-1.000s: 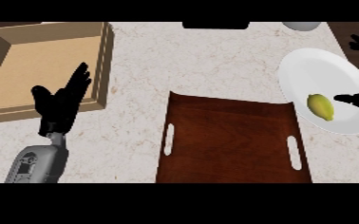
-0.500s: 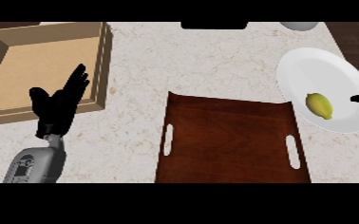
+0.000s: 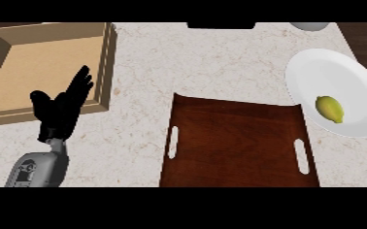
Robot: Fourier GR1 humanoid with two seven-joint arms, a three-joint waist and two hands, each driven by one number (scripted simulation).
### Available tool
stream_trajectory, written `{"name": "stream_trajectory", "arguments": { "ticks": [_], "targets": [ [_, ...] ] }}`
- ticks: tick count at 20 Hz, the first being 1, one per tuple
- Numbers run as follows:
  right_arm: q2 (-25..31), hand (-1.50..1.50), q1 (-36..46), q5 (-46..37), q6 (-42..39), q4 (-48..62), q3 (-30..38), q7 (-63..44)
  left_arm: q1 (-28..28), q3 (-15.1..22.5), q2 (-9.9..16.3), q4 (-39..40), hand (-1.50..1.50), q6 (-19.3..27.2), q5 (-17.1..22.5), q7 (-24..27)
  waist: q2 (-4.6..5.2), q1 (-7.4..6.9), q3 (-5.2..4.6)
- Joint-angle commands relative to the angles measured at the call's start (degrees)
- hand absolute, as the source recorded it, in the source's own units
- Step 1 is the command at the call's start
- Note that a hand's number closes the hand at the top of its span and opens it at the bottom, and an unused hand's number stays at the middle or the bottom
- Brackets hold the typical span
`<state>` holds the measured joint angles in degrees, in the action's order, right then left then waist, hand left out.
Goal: Pick the lemon from the tray and place it in the plate
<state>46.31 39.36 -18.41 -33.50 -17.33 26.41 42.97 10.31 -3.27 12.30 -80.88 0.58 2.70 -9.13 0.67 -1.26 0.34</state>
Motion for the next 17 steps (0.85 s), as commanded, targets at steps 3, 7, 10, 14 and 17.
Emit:
{"name": "stream_trajectory", "arguments": {
  "ticks": [3, 7, 10, 14, 17],
  "targets": [
    [2.55, -1.5, -2.39, 1.59, -12.31, 0.37, -0.56, 10.04, 2.12, -0.84, -0.1, 1.32, 0.0, 0.19, 0.66, -1.44, 0.39, -0.11, 0.07],
    [4.41, -1.5, -3.58, 3.42, -12.09, 0.57, -0.06, 9.94, 0.64, -0.36, 0.24, -0.08, 0.0, 0.28, -0.31, -0.47, 0.4, -0.58, 0.13],
    [5.74, -1.5, -3.86, 3.79, -11.67, 0.45, -0.6, 9.53, 1.2, -0.41, 1.08, 0.02, 0.0, -0.94, -0.01, -0.45, 0.56, -0.85, 0.21],
    [4.57, -1.5, -4.26, 3.45, -8.22, 0.61, -1.94, 9.18, 0.4, -0.46, 0.16, 2.33, 0.0, -1.31, 0.18, 1.89, 0.95, -1.2, 0.2],
    [5.9, -1.5, -5.04, 3.0, -8.79, 0.2, -3.32, 9.72, 1.16, 0.38, -1.15, 1.84, 0.0, -0.53, -0.11, 1.43, 0.86, -0.93, 0.23]
  ]
}}
